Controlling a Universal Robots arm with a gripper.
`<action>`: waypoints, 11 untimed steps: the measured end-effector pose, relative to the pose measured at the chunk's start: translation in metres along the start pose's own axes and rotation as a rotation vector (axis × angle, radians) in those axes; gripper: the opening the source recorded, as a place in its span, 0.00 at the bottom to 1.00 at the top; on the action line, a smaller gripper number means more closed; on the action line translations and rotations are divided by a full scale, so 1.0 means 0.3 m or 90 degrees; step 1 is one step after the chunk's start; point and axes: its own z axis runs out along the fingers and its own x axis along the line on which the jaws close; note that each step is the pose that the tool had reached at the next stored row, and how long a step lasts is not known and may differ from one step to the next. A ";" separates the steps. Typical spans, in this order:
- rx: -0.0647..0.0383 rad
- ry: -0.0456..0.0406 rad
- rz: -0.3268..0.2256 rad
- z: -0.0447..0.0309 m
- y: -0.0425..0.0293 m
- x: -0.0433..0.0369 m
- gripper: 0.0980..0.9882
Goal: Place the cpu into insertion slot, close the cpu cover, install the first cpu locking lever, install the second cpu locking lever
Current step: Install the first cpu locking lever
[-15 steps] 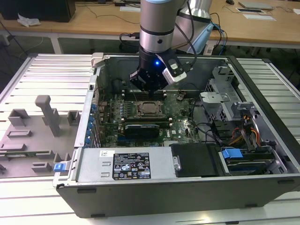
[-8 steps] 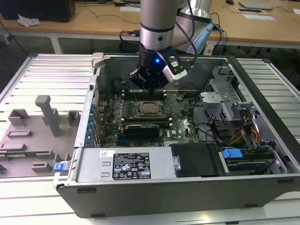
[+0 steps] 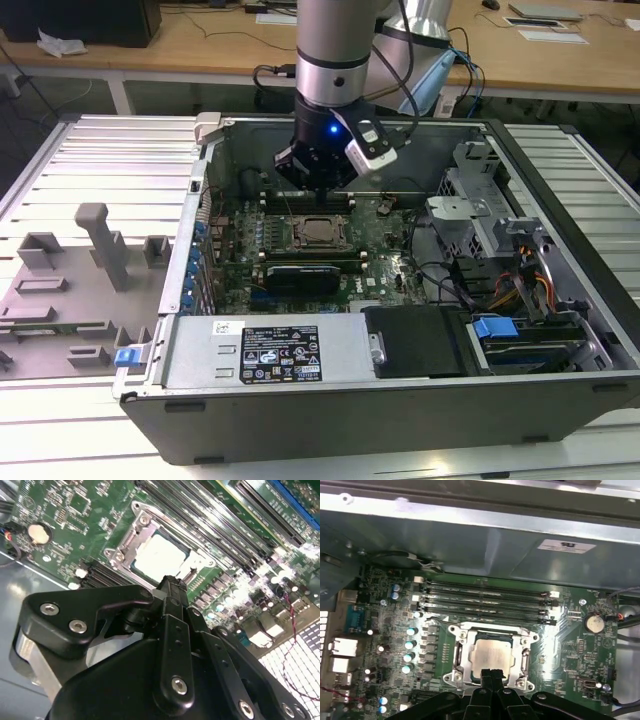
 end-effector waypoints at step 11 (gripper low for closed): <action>0.001 -0.0062 -0.001 0.001 0.014 0.137 0.01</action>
